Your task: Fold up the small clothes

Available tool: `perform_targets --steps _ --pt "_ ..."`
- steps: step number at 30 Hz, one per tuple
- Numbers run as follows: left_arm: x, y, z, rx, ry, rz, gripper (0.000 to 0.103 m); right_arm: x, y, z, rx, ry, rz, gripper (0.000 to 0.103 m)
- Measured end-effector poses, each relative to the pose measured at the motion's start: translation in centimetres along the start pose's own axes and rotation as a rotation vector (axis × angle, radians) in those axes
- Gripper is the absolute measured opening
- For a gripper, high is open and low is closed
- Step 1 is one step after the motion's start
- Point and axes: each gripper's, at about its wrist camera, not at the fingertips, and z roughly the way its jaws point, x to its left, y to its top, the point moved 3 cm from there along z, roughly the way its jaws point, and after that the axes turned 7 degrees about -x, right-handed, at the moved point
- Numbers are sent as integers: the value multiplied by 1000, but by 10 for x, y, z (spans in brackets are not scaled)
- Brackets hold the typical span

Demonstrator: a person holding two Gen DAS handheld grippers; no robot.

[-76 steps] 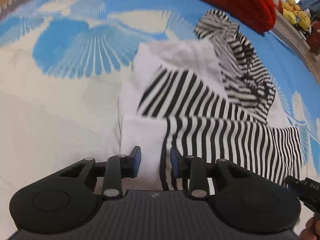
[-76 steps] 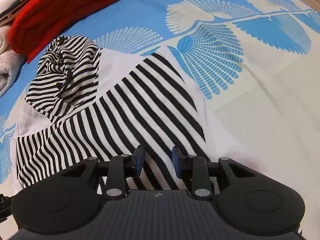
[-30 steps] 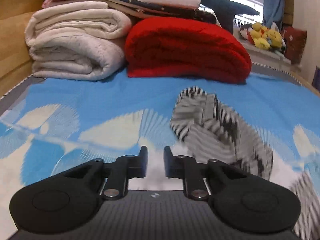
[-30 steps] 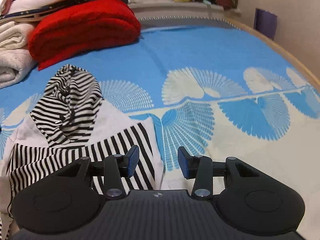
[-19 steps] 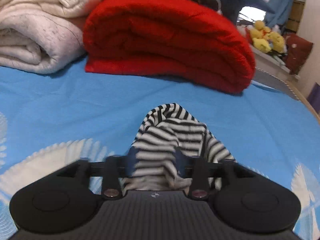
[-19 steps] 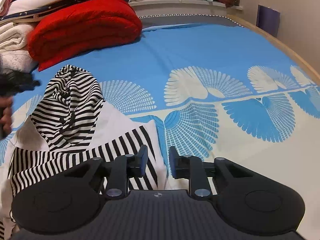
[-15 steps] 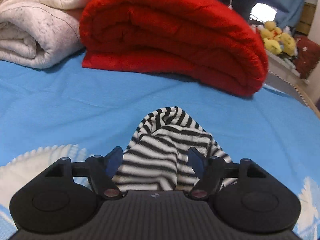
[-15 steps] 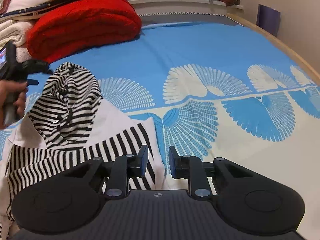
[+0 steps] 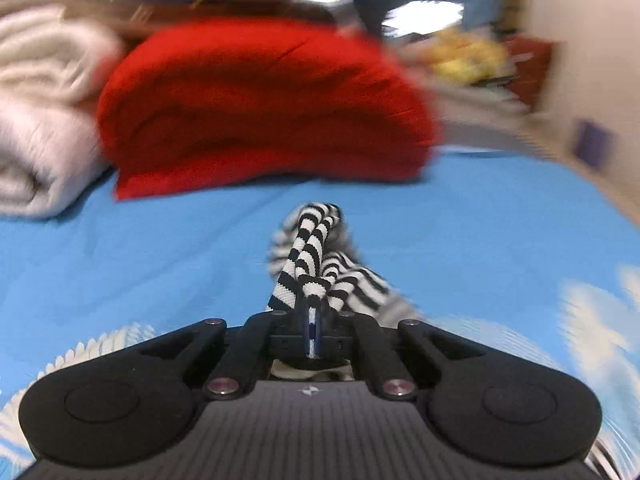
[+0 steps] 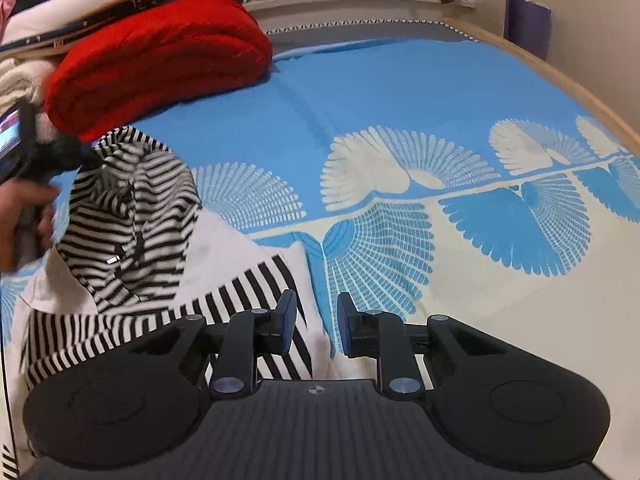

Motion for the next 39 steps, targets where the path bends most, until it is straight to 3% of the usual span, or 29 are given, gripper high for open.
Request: perform_targets --steps 4,6,7,9,11,14,16,18,21,23,24,28,31,32,33,34,35,36,39 --pt "-29 -45 -135 -10 -261 136 2 -5 6 -14 -34 10 38 23" --pt "-39 -76 -194 49 -363 217 3 -8 8 -20 -45 13 65 23" --pt "-42 -95 -222 126 -409 247 5 -10 7 -23 -49 17 86 23" --pt "-43 -119 -261 223 -411 266 7 -14 7 -28 -53 28 124 23" --pt "-34 -122 -288 220 -372 189 12 -14 5 -32 -63 49 157 24" --pt "-5 -110 -294 187 -255 -166 39 -6 1 -33 -48 108 192 29" --pt "16 -111 -282 176 -168 -415 40 1 -3 -32 -28 155 214 34" --pt "25 -122 -261 211 -121 -536 39 12 -8 -29 0 194 211 37" --pt "33 -148 -230 348 -28 -640 39 25 -19 -15 93 265 240 43" --pt "41 -161 -213 407 -70 -728 40 31 -27 -1 161 287 259 43" --pt "40 -165 -205 434 -75 -748 40 33 -30 6 181 277 257 43" --pt "37 -185 -195 533 32 -741 40 42 -39 28 240 243 252 43" --pt "36 -193 -193 547 15 -780 39 48 -51 40 283 221 236 43" --pt "35 -191 -192 541 13 -772 31 51 -54 43 298 220 229 43" --pt "35 -189 -191 531 9 -759 16 53 -57 46 314 223 226 41" --pt "33 -185 -191 519 1 -745 8 56 -59 48 323 224 227 37" --pt "34 -181 -191 507 -11 -737 1 58 -59 50 324 231 235 24" --pt "35 -174 -195 486 -23 -734 1 59 -58 50 318 242 247 9" --pt "50 -140 -213 305 -18 -699 1 57 -45 39 249 325 337 6"
